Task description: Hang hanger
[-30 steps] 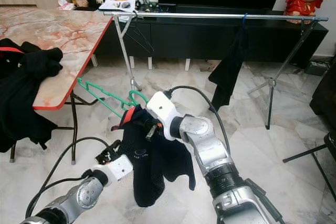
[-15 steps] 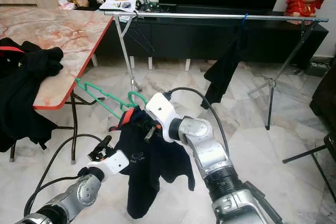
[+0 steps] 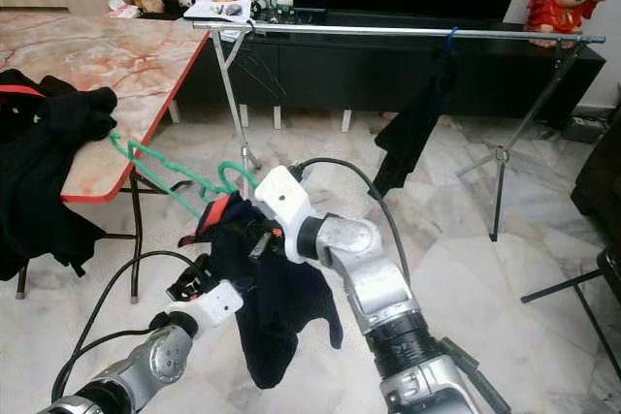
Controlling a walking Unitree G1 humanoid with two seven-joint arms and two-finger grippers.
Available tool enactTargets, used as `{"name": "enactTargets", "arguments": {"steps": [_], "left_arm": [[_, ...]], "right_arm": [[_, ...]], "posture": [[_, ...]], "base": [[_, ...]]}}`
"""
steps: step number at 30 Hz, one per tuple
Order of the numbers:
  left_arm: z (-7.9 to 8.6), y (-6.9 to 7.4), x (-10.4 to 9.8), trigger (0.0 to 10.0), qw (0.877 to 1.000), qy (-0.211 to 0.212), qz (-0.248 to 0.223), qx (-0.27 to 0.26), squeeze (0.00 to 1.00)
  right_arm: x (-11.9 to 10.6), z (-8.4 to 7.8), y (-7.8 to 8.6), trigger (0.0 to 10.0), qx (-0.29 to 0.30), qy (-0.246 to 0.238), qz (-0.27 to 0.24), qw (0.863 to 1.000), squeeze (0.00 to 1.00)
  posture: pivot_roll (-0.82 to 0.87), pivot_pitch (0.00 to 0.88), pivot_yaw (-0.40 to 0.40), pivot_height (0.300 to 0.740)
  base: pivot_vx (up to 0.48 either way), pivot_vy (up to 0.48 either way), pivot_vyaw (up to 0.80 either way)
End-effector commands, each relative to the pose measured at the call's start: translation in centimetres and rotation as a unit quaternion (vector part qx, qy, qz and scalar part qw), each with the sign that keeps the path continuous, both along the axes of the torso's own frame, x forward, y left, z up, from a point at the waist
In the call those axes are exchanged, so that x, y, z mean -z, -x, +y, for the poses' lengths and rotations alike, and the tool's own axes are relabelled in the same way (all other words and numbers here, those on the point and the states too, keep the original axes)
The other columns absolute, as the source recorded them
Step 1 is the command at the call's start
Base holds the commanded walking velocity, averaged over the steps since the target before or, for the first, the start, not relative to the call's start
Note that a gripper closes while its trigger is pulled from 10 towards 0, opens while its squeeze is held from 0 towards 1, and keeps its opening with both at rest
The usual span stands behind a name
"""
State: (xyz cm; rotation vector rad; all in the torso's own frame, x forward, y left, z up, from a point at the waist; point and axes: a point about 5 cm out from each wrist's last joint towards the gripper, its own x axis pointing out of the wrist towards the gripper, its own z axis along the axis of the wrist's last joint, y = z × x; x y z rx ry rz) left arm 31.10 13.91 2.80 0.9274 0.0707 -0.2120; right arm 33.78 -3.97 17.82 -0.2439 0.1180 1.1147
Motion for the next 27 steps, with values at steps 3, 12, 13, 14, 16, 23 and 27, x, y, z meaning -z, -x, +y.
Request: {"name": "enactTargets", "arguments": {"steps": [3,12,13,14,16,23,27], "left_arm": [[1.1,-0.2,-0.1,2.7,0.999,-0.012,-0.006,-0.032,0.00],[2.0,-0.5,-0.5,0.0,0.998,-0.017,-0.024,-0.063,0.00],[2.0,-0.5,-0.6,0.0,0.998,-0.015,-0.024,-0.062,0.00],[2.0,-0.5,-0.6,0.0,0.998,-0.014,-0.025,-0.061,0.00],[1.9,-0.5,-0.5,0.0,0.998,-0.015,-0.024,-0.061,0.00],[1.9,-0.4,-0.4,0.0,0.998,-0.012,-0.022,-0.062,0.00],[1.9,-0.4,-0.4,0.0,0.998,-0.009,-0.021,-0.062,0.00]], "right_arm": [[-1.0,0.1,0.3,0.0,-0.007,-0.011,-0.015,1.000,0.00],[-0.9,0.0,0.5,0.0,-0.008,-0.007,-0.014,1.000,0.00],[-0.9,0.0,0.5,0.0,-0.008,-0.007,-0.014,1.000,0.00],[-0.9,-0.1,0.5,0.0,-0.008,-0.006,-0.013,1.000,0.00],[-0.7,-0.2,0.5,0.0,-0.006,-0.001,-0.014,1.000,0.00],[-0.6,-0.2,0.5,0.0,-0.005,0.001,-0.012,1.000,0.00],[-0.6,-0.2,0.5,0.0,-0.005,0.001,-0.013,1.000,0.00]], "posture": [[0.10,0.050,-0.049,0.740],[0.10,0.052,-0.050,0.740],[0.10,0.052,-0.050,0.740],[0.10,0.052,-0.050,0.740],[0.10,0.052,-0.050,0.740],[0.10,0.051,-0.052,0.740],[0.10,0.052,-0.051,0.740]], "base": [[0.000,0.000,0.00],[0.000,0.000,0.00],[0.000,0.000,0.00],[0.000,0.000,0.00],[0.000,0.000,0.00],[0.000,0.000,0.00],[0.000,0.000,0.00]]}}
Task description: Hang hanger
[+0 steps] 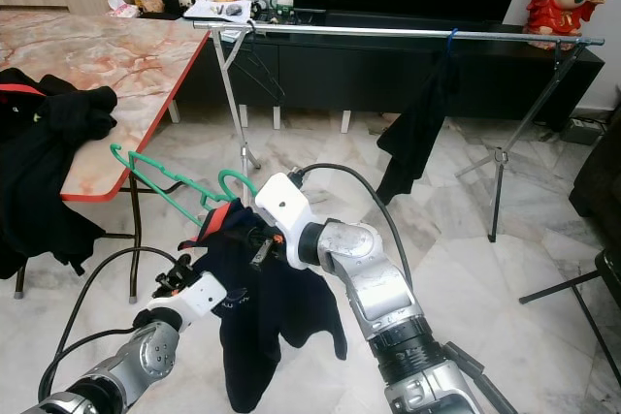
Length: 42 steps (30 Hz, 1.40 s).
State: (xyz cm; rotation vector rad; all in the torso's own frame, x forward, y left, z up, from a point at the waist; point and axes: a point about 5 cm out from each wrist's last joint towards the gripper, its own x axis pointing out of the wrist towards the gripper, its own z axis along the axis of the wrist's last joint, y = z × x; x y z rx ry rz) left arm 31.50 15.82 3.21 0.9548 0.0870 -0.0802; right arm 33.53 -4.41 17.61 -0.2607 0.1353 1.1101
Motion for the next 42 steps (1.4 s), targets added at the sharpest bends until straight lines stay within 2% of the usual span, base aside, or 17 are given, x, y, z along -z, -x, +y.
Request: {"name": "enactTargets", "arguments": {"steps": [1,16,18,20,21,22,24,25,27,28,29,31,32,34,36,37,42], "left_arm": [[0.0,0.0,0.1,0.0,1.000,0.007,0.002,-0.002,0.00],[-0.2,0.2,0.4,0.0,1.000,0.026,0.014,-0.003,0.00],[0.2,0.4,0.6,0.0,0.997,0.063,0.023,-0.031,0.00],[0.2,0.4,0.6,0.0,0.997,0.063,0.023,-0.031,0.00],[0.4,0.4,0.7,0.0,0.995,0.086,0.028,-0.047,0.00],[0.4,0.4,0.7,0.0,0.995,0.086,0.028,-0.047,0.00],[0.9,0.6,0.9,0.0,0.988,0.128,0.039,-0.075,0.00],[0.9,0.6,0.9,0.0,0.988,0.128,0.039,-0.075,0.00],[1.5,0.8,1.3,0.0,0.975,0.186,0.056,-0.106,0.00],[1.5,0.8,1.3,0.0,0.975,0.186,0.056,-0.106,0.00],[1.7,1.0,1.5,0.0,0.969,0.207,0.065,-0.116,0.00],[1.7,1.0,1.5,0.0,0.969,0.207,0.065,-0.116,0.00],[2.3,1.3,1.8,0.0,0.956,0.247,0.081,-0.133,0.00],[2.6,1.5,2.1,0.0,0.949,0.267,0.089,-0.141,0.00],[3.1,1.9,2.5,0.0,0.942,0.286,0.104,-0.142,0.00],[3.1,1.9,2.5,0.0,0.942,0.286,0.104,-0.142,0.00],[3.4,2.2,2.8,0.0,0.936,0.301,0.116,-0.140,0.00]], "right_arm": [[-0.9,0.3,0.2,0.0,-0.008,-0.011,-0.016,1.000,0.00],[-1.0,0.2,0.4,0.0,-0.015,-0.008,-0.021,1.000,0.00],[-0.7,-0.2,0.3,0.0,-0.011,-0.001,-0.021,1.000,0.00],[-0.7,-0.2,0.3,0.0,-0.011,-0.001,-0.021,1.000,0.00],[-0.6,-0.4,0.3,0.0,-0.008,0.001,-0.021,1.000,0.00],[-0.6,-0.4,0.3,0.0,-0.008,0.001,-0.021,1.000,0.00],[-0.3,-1.1,0.2,0.0,0.000,0.010,-0.022,1.000,0.00],[-0.3,-1.1,0.2,0.0,0.000,0.010,-0.022,1.000,0.00],[0.3,-2.3,-0.1,0.0,0.014,0.029,-0.026,0.999,0.00],[0.3,-2.3,-0.1,0.0,0.014,0.029,-0.026,0.999,0.00],[0.8,-3.2,-0.2,0.0,0.024,0.039,-0.023,0.999,0.00],[0.8,-3.2,-0.2,0.0,0.024,0.039,-0.023,0.999,0.00],[2.2,-5.5,-0.5,0.0,0.048,0.064,-0.009,0.997,0.00],[3.3,-7.3,-0.5,0.0,0.061,0.093,-0.004,0.994,0.00],[5.1,-10.7,0.3,0.0,0.047,0.145,0.012,0.988,0.00],[5.1,-10.7,0.3,0.0,0.047,0.145,0.012,0.988,0.00],[6.5,-13.9,1.1,0.0,0.053,0.156,0.041,0.985,0.00]], "posture": [[0.10,0.051,-0.051,0.740],[0.10,0.051,-0.050,0.740],[0.10,0.052,-0.049,0.740],[0.10,0.052,-0.049,0.740],[0.10,0.052,-0.049,0.740],[0.10,0.052,-0.049,0.740],[0.10,0.052,-0.049,0.740],[0.10,0.052,-0.049,0.740],[0.09,0.054,-0.051,0.740],[0.09,0.054,-0.051,0.740],[0.09,0.054,-0.051,0.740],[0.09,0.054,-0.051,0.740],[0.10,0.054,-0.051,0.740],[0.10,0.054,-0.051,0.740],[0.10,0.054,-0.047,0.740],[0.10,0.054,-0.047,0.740],[0.09,0.051,-0.042,0.740]], "base": [[0.000,0.000,0.00],[0.000,0.000,0.00],[0.000,0.000,0.00],[0.000,0.000,0.00],[0.000,0.000,0.00],[0.000,0.000,0.00],[0.000,0.000,0.00],[0.000,0.000,0.00],[0.000,0.000,0.00],[0.000,0.000,0.00],[0.000,0.000,0.00],[0.000,0.000,0.00],[0.000,0.000,0.00],[0.000,0.000,0.00],[0.000,0.000,0.00],[0.000,0.000,0.00],[0.000,0.000,0.00]]}}
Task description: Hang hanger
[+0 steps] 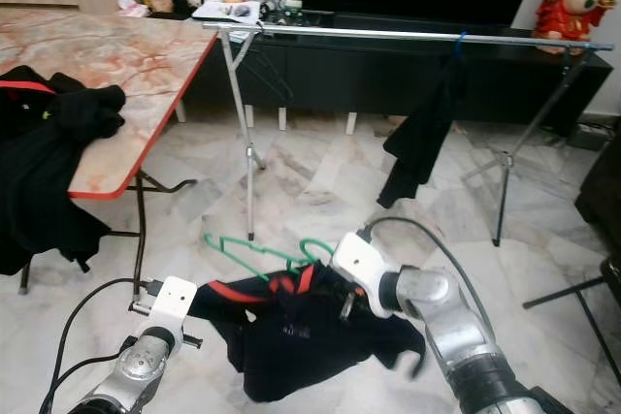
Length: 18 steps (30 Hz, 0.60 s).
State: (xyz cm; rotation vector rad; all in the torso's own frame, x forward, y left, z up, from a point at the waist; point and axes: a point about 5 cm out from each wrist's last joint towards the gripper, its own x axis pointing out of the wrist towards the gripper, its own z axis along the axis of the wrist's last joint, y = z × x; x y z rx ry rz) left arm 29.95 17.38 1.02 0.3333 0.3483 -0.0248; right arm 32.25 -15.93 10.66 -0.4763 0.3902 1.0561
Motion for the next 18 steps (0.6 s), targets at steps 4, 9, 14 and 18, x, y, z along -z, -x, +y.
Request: {"name": "enactTargets", "arguments": {"steps": [4,9,14,18], "left_arm": [[1.7,0.8,0.7,0.0,0.999,0.018,0.025,-0.026,0.00],[1.6,0.9,0.9,0.0,0.999,0.022,0.033,-0.009,0.00],[1.5,0.9,0.8,0.0,0.999,0.023,0.035,-0.005,0.00],[1.6,1.0,0.9,0.0,0.999,0.023,0.039,-0.001,0.00]], "right_arm": [[0.9,-4.5,1.1,0.0,0.012,0.007,0.022,1.000,0.00],[1.1,-4.9,1.3,0.0,0.030,-0.073,0.024,0.997,0.00],[2.8,-5.2,3.5,0.0,-0.053,-0.031,0.080,0.995,0.00],[4.2,-6.4,4.5,0.0,-0.078,0.048,0.109,0.990,0.00]], "posture": [[0.09,0.047,-0.036,0.740],[0.09,0.048,-0.031,0.740],[0.10,0.056,-0.030,0.740],[0.09,0.057,-0.029,0.740]], "base": [[0.000,0.000,0.00],[0.000,0.000,0.00],[0.000,0.000,0.00],[0.000,0.000,0.00]]}}
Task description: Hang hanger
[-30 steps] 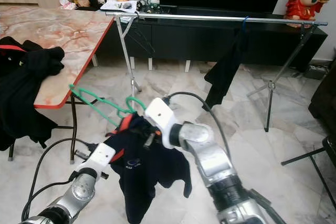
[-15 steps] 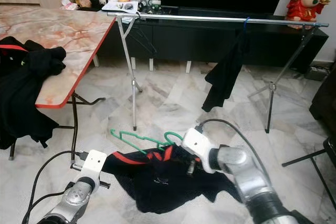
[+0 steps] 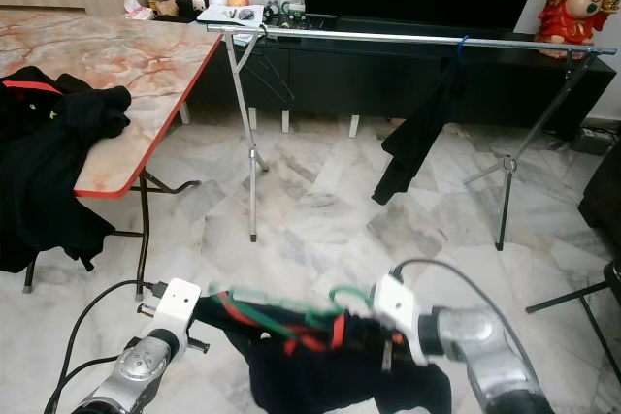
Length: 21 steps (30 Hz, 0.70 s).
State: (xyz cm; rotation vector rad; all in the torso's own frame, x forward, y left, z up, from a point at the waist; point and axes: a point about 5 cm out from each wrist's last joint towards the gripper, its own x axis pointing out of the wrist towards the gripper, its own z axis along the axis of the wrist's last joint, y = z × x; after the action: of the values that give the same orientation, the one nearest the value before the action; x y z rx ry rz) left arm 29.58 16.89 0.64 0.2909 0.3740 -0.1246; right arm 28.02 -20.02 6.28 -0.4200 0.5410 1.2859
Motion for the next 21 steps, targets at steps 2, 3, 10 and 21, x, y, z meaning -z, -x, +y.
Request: {"name": "enactTargets", "arguments": {"steps": [2,3,10,21], "left_arm": [[2.0,0.6,0.5,0.0,0.999,-0.007,0.020,-0.042,0.00],[2.0,0.6,0.6,0.0,0.999,-0.007,0.020,-0.041,0.00],[1.7,0.6,0.6,0.0,0.999,-0.005,0.021,-0.032,0.00],[1.0,0.6,0.6,0.0,0.999,-0.029,0.024,0.013,0.00]], "right_arm": [[0.4,-3.0,0.5,0.0,0.000,0.088,0.009,0.996,0.00],[0.7,-3.6,0.6,0.0,-0.006,0.127,0.008,0.992,0.00],[1.0,-4.1,-0.8,0.0,0.031,0.204,-0.056,0.977,0.00],[0.1,-0.8,-2.7,0.0,0.089,0.087,-0.094,0.988,0.00]], "posture": [[0.09,0.060,-0.029,0.740],[0.09,0.062,-0.029,0.740],[0.09,0.063,-0.030,0.740],[0.10,0.071,-0.030,0.740]], "base": [[0.000,0.000,0.00],[0.000,0.000,0.00],[0.000,0.000,0.00],[0.000,0.000,0.00]]}}
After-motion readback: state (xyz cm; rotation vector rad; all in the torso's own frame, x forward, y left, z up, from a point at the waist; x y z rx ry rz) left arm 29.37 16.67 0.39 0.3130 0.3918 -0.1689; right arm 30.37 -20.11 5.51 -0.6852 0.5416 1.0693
